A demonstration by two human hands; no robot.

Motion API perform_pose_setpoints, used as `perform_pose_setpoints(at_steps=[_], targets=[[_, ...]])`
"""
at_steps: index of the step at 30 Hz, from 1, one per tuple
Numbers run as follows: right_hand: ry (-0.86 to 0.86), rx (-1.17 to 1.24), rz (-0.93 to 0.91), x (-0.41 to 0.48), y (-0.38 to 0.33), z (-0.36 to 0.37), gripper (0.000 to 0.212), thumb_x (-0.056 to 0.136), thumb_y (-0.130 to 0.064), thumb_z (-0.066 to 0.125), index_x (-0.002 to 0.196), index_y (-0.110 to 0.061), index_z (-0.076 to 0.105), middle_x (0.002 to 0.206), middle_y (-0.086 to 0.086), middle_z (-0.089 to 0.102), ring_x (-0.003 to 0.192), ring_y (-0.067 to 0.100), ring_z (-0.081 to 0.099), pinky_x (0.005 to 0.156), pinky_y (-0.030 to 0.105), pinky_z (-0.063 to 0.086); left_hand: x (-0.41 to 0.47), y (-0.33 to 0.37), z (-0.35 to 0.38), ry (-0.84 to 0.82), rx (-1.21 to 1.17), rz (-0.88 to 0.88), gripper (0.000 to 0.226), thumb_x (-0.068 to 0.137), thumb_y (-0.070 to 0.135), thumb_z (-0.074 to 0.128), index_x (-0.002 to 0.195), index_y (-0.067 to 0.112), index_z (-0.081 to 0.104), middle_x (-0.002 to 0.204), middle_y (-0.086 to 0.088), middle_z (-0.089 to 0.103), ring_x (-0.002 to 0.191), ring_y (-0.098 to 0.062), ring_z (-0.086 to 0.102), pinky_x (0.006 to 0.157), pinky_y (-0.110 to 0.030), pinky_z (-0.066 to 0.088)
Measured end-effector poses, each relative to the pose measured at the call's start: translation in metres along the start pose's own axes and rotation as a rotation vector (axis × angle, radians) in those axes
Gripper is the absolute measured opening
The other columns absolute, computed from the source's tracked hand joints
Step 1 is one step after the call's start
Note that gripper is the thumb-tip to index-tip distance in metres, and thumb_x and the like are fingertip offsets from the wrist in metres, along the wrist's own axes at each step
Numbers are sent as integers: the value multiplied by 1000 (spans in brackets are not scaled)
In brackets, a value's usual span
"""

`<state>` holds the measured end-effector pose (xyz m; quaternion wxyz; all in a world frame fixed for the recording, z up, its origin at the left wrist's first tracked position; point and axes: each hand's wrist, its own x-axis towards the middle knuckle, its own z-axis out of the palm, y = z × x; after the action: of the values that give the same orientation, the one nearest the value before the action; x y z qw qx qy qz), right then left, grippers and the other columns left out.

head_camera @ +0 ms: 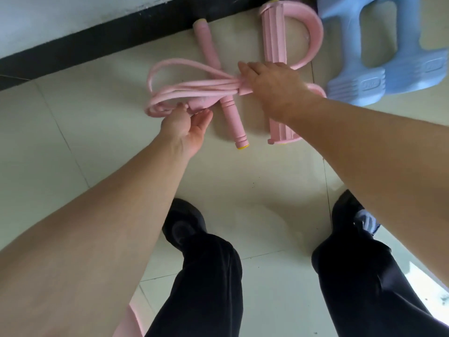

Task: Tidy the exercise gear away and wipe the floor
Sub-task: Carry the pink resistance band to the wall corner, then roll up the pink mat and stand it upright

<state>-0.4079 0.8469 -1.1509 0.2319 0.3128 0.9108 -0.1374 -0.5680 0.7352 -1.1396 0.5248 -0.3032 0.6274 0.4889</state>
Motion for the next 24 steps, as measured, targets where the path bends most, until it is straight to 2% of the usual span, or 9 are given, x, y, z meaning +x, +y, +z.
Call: perform_pose_setpoints(at_steps=[3, 5, 7, 9, 10, 13, 16, 19, 24], targets=[[57, 104, 21, -19, 6, -16, 74, 89, 6, 51, 155, -10, 19, 160, 14, 23, 140, 35, 33, 111, 46, 30, -17, -15, 6, -17, 143, -40, 19, 102, 19, 45, 116, 7, 49, 108, -14, 53, 101, -28, 58, 91, -43, 53], [127, 142, 83, -40, 11, -28, 71, 90, -1, 52, 154, -10, 22, 161, 14, 20, 142, 35, 28, 113, 48, 27, -40, -23, 4, 104, 502, 91, 30, 102, 28, 42, 126, 11, 47, 120, -10, 55, 109, -26, 56, 98, -43, 49], [205, 169, 179, -67, 19, -44, 66, 93, -13, 50, 153, -12, 23, 162, 14, 16, 144, 35, 25, 113, 50, 27, -67, -27, -6, 268, 958, 438, 48, 103, 35, 37, 144, 11, 38, 145, -9, 46, 130, -28, 46, 108, -40, 38], [258, 174, 267, -97, 25, -67, 65, 95, -21, 47, 154, -15, 21, 163, 13, 12, 146, 34, 22, 116, 48, 22, -102, -26, -18, 287, 1238, 852, 55, 103, 35, 34, 150, 8, 30, 156, -14, 32, 143, -29, 31, 115, -39, 27], [269, 181, 304, -113, 28, -80, 64, 96, -23, 46, 154, -16, 20, 164, 13, 10, 147, 34, 20, 118, 47, 19, -120, -24, -24, 260, 1334, 989, 57, 103, 36, 33, 151, 7, 28, 157, -17, 27, 145, -31, 26, 116, -39, 23], [299, 197, 360, -162, 33, -127, 60, 101, -32, 41, 155, -16, 19, 164, 13, 5, 149, 35, 15, 119, 48, 14, -184, -15, -31, 229, 1583, 1179, 60, 103, 42, 30, 152, 6, 26, 159, -21, 19, 147, -36, 19, 118, -46, 20], [335, 209, 331, -210, 36, -186, 63, 100, -32, 43, 155, -13, 20, 164, 17, 7, 147, 38, 20, 118, 49, 17, -264, -1, -23, 245, 1733, 1292, 63, 103, 46, 27, 152, 7, 22, 159, -23, 15, 147, -39, 17, 116, -56, 21], [387, 211, 274, -257, 37, -266, 64, 101, -35, 44, 156, -15, 18, 164, 15, 6, 148, 36, 18, 119, 48, 18, -354, 19, -3, 289, 1767, 1345, 66, 102, 50, 23, 154, 9, 17, 161, -23, 9, 148, -39, 13, 116, -58, 20], [502, 180, 91, -343, 26, -423, 64, 101, -37, 44, 156, -16, 18, 165, 12, 6, 150, 32, 15, 121, 47, 15, -539, 59, 22, 494, 1584, 1417, 66, 103, 50, 25, 155, 11, 14, 161, -22, 6, 149, -37, 9, 118, -56, 18]])
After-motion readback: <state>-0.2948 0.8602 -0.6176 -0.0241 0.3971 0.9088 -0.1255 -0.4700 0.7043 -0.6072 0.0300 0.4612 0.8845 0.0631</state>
